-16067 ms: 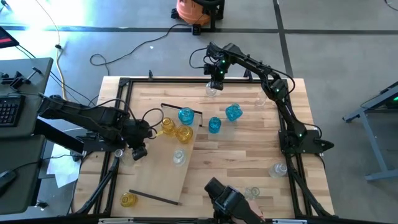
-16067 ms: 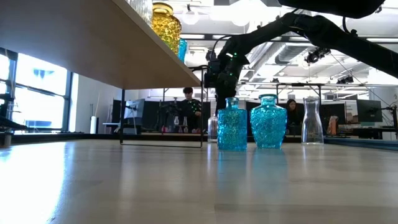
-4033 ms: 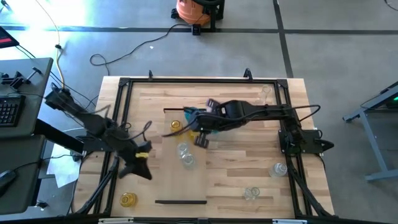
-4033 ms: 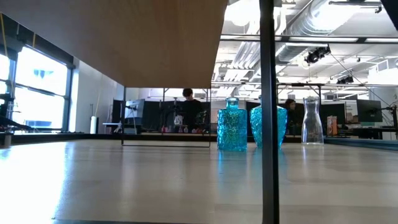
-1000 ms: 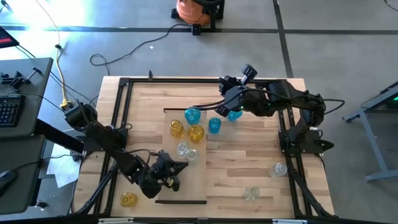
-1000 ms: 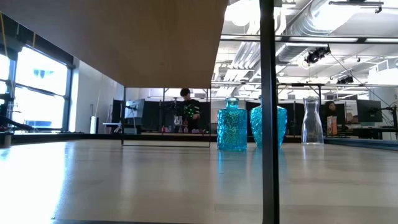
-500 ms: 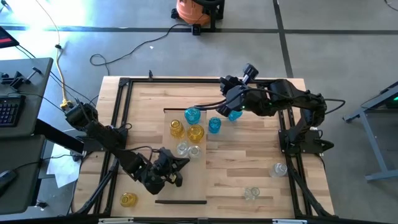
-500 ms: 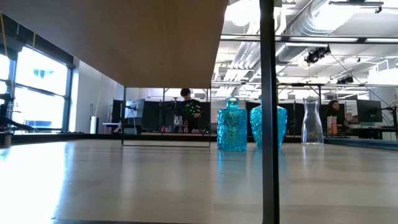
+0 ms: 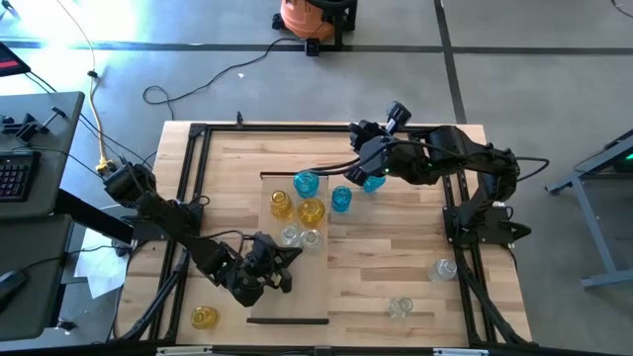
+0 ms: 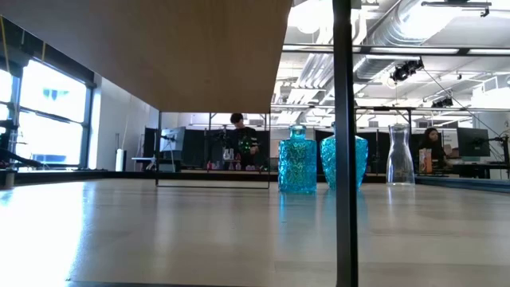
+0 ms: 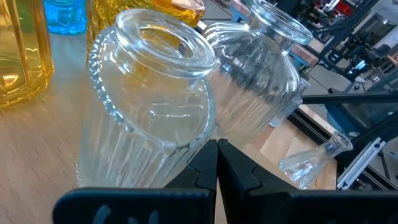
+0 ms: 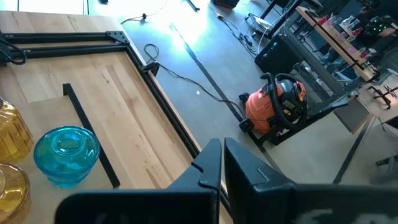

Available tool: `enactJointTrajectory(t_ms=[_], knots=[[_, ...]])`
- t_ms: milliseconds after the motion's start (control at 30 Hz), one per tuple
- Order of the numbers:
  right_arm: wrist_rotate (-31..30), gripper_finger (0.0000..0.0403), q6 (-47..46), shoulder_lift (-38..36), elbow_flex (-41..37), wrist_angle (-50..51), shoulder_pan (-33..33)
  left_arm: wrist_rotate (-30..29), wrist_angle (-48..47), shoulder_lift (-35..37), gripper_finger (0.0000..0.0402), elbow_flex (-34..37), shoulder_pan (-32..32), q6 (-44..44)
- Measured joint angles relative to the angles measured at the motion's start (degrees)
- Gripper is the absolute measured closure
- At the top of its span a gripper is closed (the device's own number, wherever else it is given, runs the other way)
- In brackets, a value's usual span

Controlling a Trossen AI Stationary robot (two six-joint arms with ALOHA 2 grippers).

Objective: Sort vases onto shelf
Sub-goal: Put the left transparent vase on the shelf to align with the other transparent bin, then adjust the yellow vase on the shelf

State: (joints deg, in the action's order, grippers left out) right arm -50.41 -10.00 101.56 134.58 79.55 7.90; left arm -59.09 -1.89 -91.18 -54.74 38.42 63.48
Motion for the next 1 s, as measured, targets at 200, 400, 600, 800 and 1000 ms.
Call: enactJointTrajectory(t_ms=[200,400,600,800,1000], knots=[[0.00,0.0403,0.00,0.00,0.00,0.22,0.01,-0.12,0.02,0.00,0.0401,0.00,-0.16,0.30],[0.00,0.0403,0.02,0.00,0.00,0.35,0.00,2.55,5.48,0.00,0.0401,0.00,0.71,-5.22],[0.00,0.0403,0.02,0.00,0.00,0.37,0.00,3.88,13.75,0.00,0.0401,-0.07,3.49,-10.21],[0.08,0.0403,0.03,0.00,0.00,0.37,0.00,2.54,14.29,0.30,0.0401,-0.07,5.37,-10.29],[3.14,0.0403,0.39,0.00,0.00,0.37,0.00,-4.54,14.27,5.79,0.0401,-1.98,7.84,-21.76]])
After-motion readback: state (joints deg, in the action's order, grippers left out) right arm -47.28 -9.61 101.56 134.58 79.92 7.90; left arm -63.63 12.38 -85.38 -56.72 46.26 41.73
